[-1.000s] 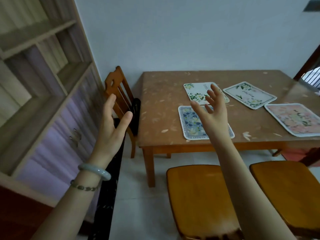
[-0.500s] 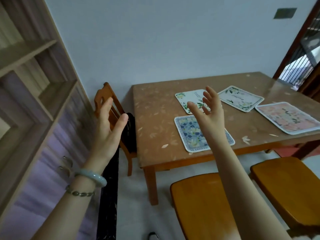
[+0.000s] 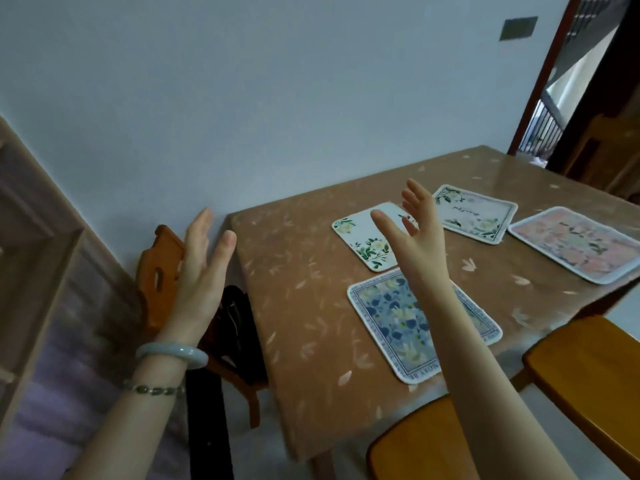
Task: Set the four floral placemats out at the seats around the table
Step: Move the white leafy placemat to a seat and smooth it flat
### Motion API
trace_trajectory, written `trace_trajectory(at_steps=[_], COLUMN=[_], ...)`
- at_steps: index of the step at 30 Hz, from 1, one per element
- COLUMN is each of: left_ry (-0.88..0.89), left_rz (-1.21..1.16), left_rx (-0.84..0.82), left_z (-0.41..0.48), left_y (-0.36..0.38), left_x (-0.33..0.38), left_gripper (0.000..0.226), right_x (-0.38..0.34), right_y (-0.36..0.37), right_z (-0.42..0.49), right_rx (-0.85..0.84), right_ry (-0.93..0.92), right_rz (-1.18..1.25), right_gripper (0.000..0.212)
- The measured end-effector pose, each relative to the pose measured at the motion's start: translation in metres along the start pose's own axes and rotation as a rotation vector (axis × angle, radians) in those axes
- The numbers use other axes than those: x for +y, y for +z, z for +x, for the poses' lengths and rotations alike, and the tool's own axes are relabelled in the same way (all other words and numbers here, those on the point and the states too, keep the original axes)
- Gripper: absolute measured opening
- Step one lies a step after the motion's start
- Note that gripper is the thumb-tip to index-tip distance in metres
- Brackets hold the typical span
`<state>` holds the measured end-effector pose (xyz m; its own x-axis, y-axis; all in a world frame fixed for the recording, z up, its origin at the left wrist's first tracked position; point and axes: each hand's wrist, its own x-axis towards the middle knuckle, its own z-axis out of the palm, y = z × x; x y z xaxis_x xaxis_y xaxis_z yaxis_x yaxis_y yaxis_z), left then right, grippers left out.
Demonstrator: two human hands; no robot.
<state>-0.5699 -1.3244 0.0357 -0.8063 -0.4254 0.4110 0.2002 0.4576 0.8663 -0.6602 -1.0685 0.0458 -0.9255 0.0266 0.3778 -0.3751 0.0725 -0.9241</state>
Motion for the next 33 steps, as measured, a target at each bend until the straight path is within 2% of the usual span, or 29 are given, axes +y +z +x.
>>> trace_trajectory(at_steps=[3, 13, 20, 24, 29, 33], left_ry=[-0.024, 0.003, -0.013, -0.029, -0.088, -0.183], left_rz=[-0.002, -0.161, -0.174, -0.125, -0.100, -0.060], left_rx=[-0.002, -0.285, -0.513, -0.656, -0.757, -0.840], left_z=[0.037, 0.162, 0.262, 0.308, 0.347, 0.361], left_y=[0.002, 0.071, 0.140, 0.179, 0.245, 0.295], left_x=[-0.016, -0.064, -0.134, -0.180, -0.232, -0.277], left_gripper=[0.061, 0.082, 0.083, 0.071, 0.066, 0.068], right_x=[0.004, 0.046, 0.104, 0.145, 0.204, 0.248], right_y=[0.014, 0.041, 0.076, 0.090, 0.091, 0.086], right_z=[0.026, 0.087, 0.137, 0.163, 0.178, 0.183], right_rx=[0.018, 0.200, 0.400, 0.546, 0.713, 0.825], right_ry=[0.009, 0.088, 0.205, 0.267, 0.423, 0.454], right_rz=[-0.031, -0.144, -0.202, -0.209, -0.240, -0.303], right_gripper=[0.067, 0.065, 0.059, 0.059, 0.055, 0.049])
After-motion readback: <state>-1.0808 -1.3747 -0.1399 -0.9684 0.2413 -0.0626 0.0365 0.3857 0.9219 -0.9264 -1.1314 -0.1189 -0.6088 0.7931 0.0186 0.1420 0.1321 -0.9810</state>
